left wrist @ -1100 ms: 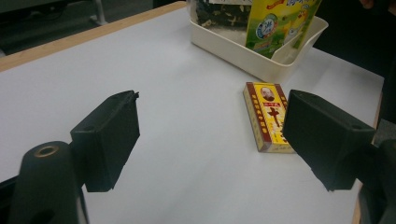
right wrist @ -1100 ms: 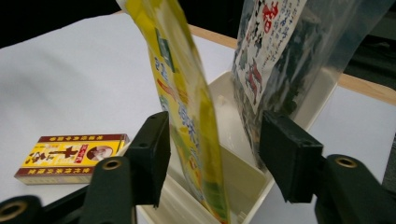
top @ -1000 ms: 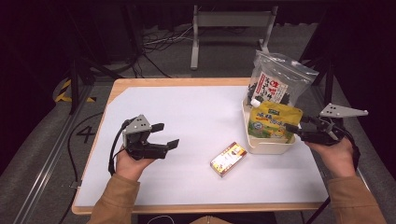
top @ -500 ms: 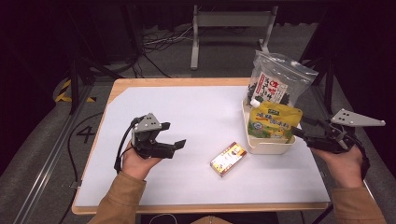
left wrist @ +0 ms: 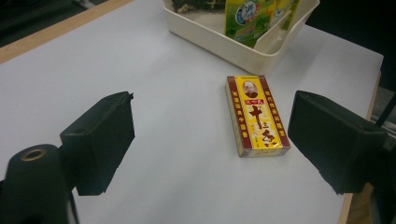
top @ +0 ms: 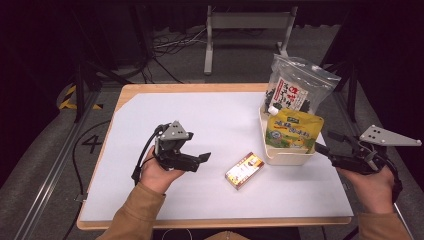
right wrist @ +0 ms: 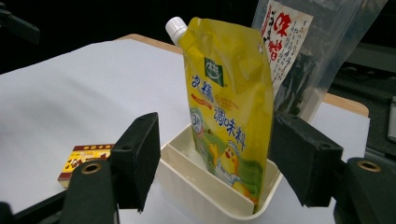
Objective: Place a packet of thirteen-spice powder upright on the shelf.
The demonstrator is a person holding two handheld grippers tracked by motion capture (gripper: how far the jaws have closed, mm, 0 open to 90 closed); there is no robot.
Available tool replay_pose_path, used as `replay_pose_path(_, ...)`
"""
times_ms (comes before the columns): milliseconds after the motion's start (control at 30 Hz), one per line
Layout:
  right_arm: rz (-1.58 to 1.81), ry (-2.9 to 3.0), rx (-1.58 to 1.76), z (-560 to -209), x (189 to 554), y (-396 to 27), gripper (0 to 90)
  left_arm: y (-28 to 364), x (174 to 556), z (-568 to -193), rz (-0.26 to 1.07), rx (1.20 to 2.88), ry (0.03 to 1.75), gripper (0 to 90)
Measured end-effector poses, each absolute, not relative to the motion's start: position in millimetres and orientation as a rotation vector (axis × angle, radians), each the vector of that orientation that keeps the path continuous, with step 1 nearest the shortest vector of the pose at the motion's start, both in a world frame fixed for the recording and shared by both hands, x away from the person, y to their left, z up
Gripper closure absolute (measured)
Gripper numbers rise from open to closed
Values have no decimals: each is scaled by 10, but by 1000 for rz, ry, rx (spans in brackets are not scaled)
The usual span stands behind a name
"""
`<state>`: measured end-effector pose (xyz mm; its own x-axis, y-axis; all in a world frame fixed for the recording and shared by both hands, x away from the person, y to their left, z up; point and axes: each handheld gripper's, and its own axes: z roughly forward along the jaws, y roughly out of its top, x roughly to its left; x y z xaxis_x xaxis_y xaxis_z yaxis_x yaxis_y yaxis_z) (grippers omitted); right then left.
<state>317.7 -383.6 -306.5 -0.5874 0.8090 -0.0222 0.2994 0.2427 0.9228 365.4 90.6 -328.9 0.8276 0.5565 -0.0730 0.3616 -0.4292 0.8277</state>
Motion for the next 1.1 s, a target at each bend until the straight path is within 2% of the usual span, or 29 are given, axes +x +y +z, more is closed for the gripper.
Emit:
replay_pose_path(533, 1266, 2058, 1015, -3127, 3044, -3777, 324, 569, 3700, -3322, 252, 2196, 647, 133)
replay_pose_path(833, 1247, 2077, 997, -3151, 3020, -3709, 313, 409, 3727, -3428, 178, 2258, 677, 122)
replay_pose_path(1100, 1241, 2104, 980, -3183, 3043, -3631, 305, 299, 3790, -3565, 109, 2286, 715, 76)
